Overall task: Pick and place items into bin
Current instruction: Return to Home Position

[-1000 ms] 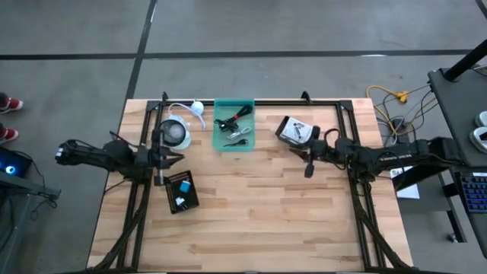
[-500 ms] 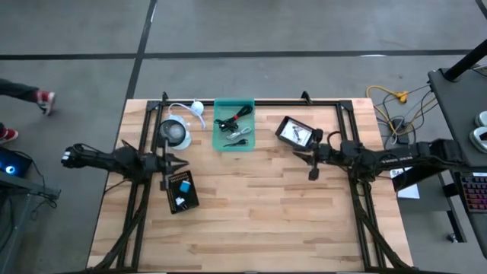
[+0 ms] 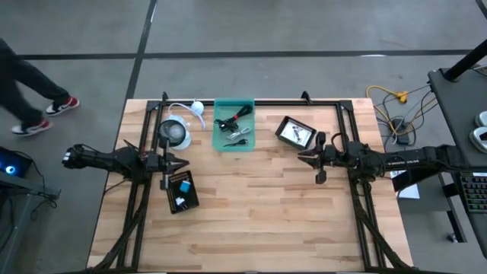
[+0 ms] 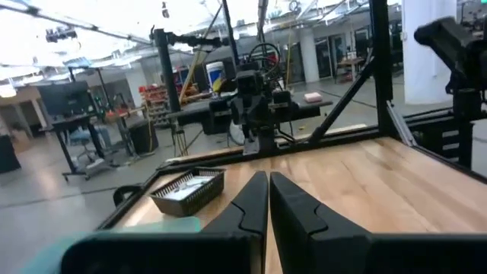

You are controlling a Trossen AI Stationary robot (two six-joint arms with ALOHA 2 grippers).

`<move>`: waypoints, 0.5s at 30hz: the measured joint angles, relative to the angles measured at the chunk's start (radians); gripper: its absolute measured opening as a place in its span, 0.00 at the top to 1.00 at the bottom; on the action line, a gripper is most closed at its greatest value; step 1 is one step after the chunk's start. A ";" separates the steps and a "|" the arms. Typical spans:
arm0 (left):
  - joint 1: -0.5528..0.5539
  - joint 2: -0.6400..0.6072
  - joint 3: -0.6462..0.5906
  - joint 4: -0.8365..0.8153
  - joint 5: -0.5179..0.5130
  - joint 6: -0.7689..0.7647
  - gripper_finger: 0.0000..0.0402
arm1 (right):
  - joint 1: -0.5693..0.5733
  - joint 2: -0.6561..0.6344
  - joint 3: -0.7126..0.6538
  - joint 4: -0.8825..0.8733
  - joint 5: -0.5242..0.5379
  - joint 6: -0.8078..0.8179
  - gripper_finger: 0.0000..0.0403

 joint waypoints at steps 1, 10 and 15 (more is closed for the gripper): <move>0.000 0.000 0.000 -0.005 -0.001 -0.016 1.00 | 0.002 -0.029 0.000 -0.048 0.000 0.020 0.89; -0.002 -0.001 0.056 -0.187 -0.019 -0.157 1.00 | 0.112 -0.297 0.000 -0.319 0.082 0.042 0.89; -0.003 -0.001 0.022 -0.167 0.021 -0.185 1.00 | 0.163 -0.420 0.000 -0.434 0.167 0.064 0.89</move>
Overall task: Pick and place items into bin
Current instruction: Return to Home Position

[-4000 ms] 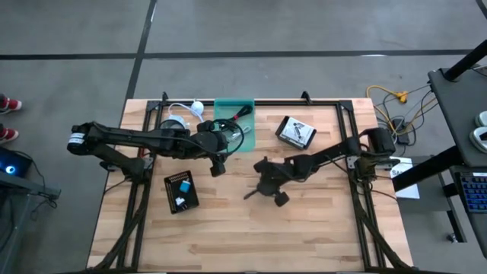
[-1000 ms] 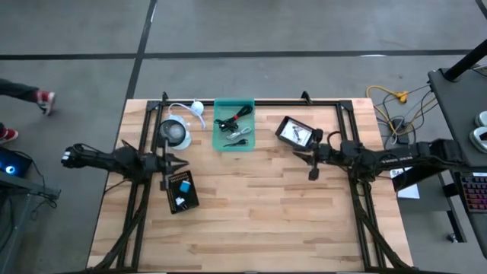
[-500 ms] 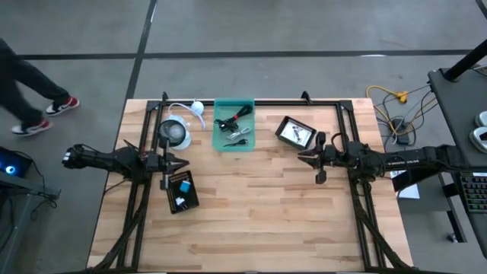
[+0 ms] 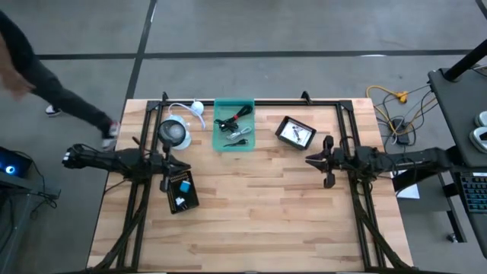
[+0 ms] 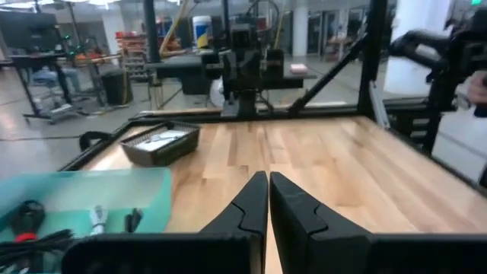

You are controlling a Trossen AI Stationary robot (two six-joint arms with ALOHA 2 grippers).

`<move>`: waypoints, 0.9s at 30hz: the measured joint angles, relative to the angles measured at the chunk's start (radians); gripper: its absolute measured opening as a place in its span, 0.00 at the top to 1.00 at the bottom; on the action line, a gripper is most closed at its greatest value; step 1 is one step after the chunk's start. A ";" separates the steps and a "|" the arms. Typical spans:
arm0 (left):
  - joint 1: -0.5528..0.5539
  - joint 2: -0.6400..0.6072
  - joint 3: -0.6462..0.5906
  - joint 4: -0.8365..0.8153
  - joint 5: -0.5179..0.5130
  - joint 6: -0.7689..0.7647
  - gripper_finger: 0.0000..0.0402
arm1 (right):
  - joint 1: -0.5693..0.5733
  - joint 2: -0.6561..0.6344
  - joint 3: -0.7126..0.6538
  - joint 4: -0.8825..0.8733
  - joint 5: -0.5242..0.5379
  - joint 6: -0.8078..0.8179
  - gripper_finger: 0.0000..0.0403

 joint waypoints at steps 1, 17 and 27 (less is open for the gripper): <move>0.000 0.000 -0.013 0.032 0.007 -0.005 1.00 | 0.009 -0.024 0.000 -0.026 0.005 0.013 0.89; 0.000 0.002 -0.033 0.079 0.059 0.006 1.00 | 0.077 -0.178 0.000 -0.133 0.107 -0.058 0.89; 0.000 0.004 -0.033 0.073 0.059 0.011 1.00 | 0.076 -0.152 0.000 -0.133 0.107 -0.081 0.89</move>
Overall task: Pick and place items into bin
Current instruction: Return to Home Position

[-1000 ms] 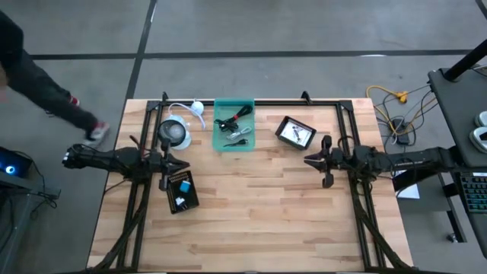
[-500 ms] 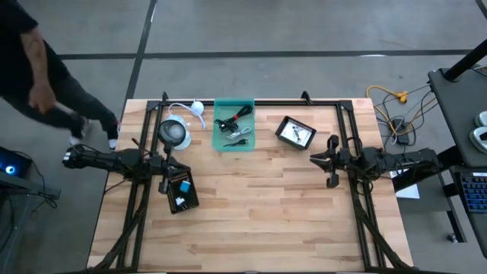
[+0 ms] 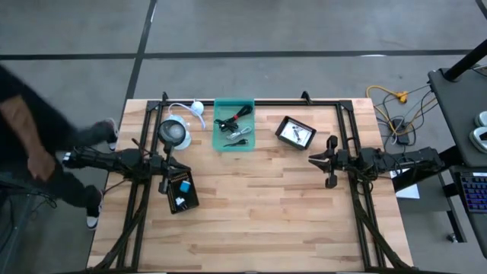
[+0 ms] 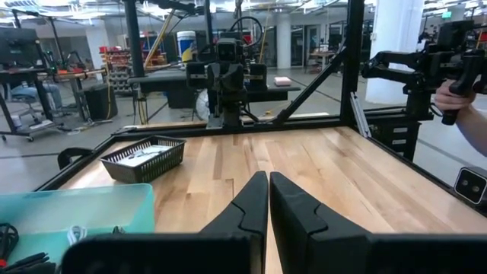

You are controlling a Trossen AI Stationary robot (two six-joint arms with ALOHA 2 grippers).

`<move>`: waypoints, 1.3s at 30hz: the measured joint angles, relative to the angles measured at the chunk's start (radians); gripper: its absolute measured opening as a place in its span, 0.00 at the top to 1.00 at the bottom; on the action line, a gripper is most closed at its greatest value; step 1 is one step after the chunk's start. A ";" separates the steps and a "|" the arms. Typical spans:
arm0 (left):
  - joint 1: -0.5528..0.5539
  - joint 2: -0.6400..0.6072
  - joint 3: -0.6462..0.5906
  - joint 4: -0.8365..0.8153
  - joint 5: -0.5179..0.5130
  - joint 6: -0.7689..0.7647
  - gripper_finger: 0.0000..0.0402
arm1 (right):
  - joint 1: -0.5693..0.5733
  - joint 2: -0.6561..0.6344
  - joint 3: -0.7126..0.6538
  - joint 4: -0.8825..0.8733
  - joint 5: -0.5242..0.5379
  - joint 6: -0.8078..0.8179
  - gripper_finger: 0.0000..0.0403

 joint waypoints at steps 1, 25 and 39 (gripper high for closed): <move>0.000 0.000 0.000 0.000 0.000 0.000 1.00 | 0.000 0.000 0.000 0.000 0.000 -0.001 0.89; 0.000 0.053 -0.003 0.052 -0.003 -0.003 1.00 | 0.000 0.001 0.000 0.000 -0.001 -0.057 0.89; 0.000 0.053 -0.003 0.053 -0.003 -0.003 1.00 | 0.000 0.001 0.000 0.000 -0.001 -0.056 0.89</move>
